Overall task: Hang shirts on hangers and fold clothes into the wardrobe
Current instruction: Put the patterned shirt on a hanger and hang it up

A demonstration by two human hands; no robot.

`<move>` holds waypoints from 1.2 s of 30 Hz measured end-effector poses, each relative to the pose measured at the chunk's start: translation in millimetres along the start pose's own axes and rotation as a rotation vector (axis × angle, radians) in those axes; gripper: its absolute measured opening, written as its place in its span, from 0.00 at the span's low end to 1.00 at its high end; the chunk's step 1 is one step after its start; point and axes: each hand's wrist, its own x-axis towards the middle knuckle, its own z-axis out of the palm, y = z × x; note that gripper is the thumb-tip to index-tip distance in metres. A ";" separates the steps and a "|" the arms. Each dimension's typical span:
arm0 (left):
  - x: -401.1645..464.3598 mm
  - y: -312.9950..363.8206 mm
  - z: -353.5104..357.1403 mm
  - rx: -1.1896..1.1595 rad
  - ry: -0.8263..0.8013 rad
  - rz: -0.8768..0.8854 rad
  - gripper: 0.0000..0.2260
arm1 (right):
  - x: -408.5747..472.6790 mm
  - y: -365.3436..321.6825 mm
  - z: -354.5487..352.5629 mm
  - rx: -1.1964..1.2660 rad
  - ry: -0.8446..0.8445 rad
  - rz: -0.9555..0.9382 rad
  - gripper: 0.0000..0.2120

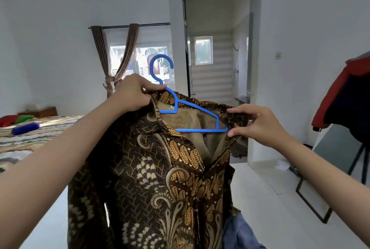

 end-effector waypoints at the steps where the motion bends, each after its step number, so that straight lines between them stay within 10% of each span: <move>1: -2.4 3.9 3.8 -0.009 0.034 0.002 0.25 | -0.8 -3.9 3.0 0.027 0.028 0.005 0.27; 13: -16.4 16.4 12.4 -0.145 0.145 0.071 0.24 | -13.5 -27.2 42.5 0.023 -0.285 -0.043 0.22; 24: -36.9 21.5 8.6 -0.360 0.106 0.129 0.23 | 27.8 -84.8 18.2 -0.043 0.016 -0.309 0.08; 36: -58.7 8.7 -8.3 -0.475 0.095 0.195 0.21 | 43.5 -119.7 42.3 -0.274 -0.142 -0.167 0.07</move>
